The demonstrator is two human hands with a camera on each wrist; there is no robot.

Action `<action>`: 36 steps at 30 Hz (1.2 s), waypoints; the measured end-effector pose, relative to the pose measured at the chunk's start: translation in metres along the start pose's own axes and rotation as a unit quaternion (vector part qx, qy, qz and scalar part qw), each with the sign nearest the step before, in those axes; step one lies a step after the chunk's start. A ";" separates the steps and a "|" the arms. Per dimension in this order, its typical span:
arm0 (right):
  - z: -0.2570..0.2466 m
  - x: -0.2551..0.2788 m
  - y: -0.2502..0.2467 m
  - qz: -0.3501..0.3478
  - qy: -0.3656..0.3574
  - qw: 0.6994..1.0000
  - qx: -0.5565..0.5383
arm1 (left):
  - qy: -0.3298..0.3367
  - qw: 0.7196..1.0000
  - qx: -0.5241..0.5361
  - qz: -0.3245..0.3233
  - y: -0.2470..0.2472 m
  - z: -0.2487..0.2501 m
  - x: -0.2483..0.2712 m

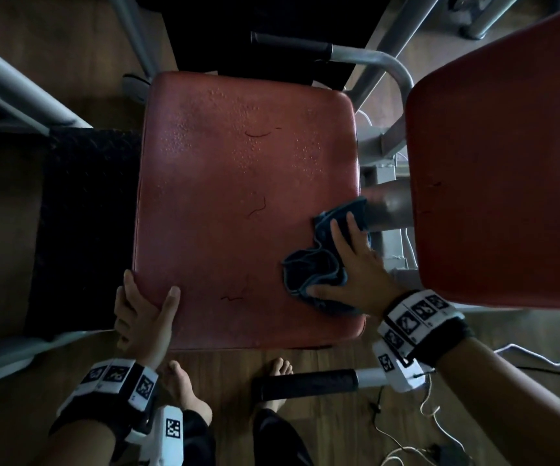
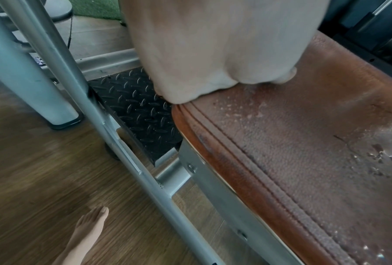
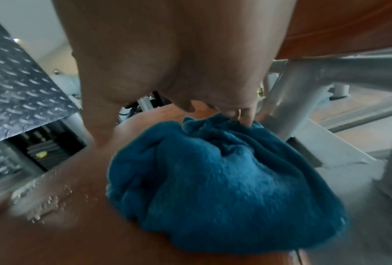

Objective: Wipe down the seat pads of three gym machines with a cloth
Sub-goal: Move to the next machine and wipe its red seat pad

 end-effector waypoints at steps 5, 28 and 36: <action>-0.004 -0.028 0.003 0.030 0.044 0.994 0.100 | 0.000 1.000 0.001 -0.002 0.001 -0.001 -0.001; 0.026 0.003 0.023 0.088 0.187 0.960 -0.190 | 0.008 1.000 0.008 -0.009 0.001 -0.003 -0.002; 0.024 0.010 0.032 0.104 0.205 0.957 -0.177 | 0.005 1.000 0.011 -0.016 0.000 -0.001 0.000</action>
Point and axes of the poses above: each hand's wrist, its own x-axis away from the middle knuckle, its own y-axis out of the palm, z = x × y, the point moved 5 cm from there along -x, towards the middle knuckle, and after that the axes turned 8 degrees about -z, right-handed, at the moved point
